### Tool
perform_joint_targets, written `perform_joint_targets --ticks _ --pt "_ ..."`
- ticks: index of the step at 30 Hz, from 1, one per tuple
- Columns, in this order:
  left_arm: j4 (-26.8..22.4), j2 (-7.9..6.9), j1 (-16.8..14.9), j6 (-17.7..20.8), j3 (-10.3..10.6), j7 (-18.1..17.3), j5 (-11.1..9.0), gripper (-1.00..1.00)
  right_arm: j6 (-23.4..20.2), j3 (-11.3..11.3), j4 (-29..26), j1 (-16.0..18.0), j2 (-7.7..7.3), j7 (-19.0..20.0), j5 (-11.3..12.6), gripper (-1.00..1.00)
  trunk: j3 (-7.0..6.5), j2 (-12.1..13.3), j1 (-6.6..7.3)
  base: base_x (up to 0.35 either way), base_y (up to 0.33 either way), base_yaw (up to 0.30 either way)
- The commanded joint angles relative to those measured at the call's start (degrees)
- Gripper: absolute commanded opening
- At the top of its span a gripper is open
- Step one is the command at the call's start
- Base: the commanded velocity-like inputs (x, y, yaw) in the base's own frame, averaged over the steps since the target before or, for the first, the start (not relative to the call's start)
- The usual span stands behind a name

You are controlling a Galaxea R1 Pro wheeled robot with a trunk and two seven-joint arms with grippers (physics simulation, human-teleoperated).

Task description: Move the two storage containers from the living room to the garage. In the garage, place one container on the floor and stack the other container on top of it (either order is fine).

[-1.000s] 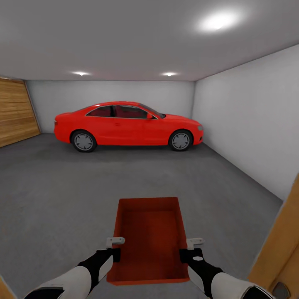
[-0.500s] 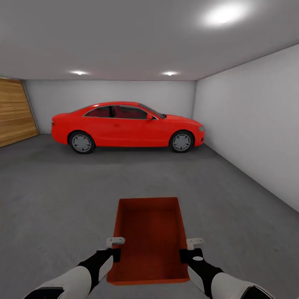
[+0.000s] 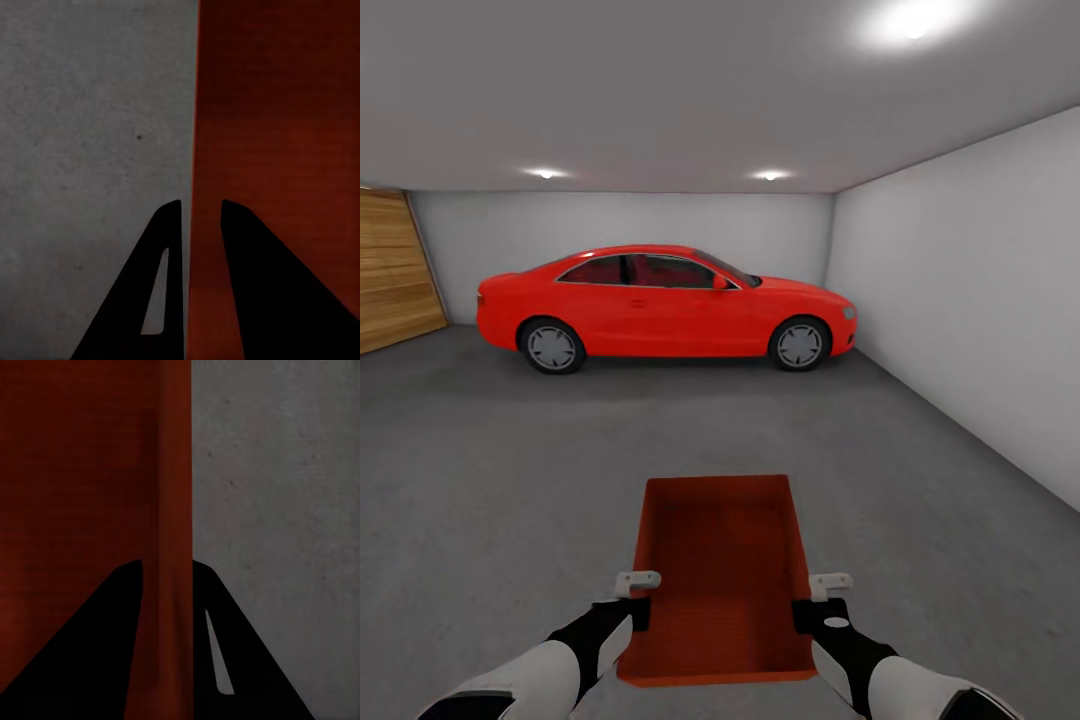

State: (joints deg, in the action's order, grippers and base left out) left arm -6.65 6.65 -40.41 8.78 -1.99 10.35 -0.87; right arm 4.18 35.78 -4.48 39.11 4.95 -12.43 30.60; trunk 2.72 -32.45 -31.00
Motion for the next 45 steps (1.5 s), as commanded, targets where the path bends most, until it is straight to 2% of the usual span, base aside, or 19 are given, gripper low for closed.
perform_joint_targets --ticks 1,45 --pt "-0.31 -0.76 -0.02 0.4 1.02 1.43 1.19 -1.0 0.39 -1.33 1.85 0.06 -0.02 -0.32 1.17 -1.0 0.1 -0.1 -0.06 0.322 0.0 0.0" --pt "-0.3 -0.76 -0.02 0.44 1.02 1.43 1.14 -1.0 0.39 -1.33 1.85 0.03 -0.02 -0.32 1.15 -1.0 0.1 -0.1 -0.06 0.322 0.0 0.0"
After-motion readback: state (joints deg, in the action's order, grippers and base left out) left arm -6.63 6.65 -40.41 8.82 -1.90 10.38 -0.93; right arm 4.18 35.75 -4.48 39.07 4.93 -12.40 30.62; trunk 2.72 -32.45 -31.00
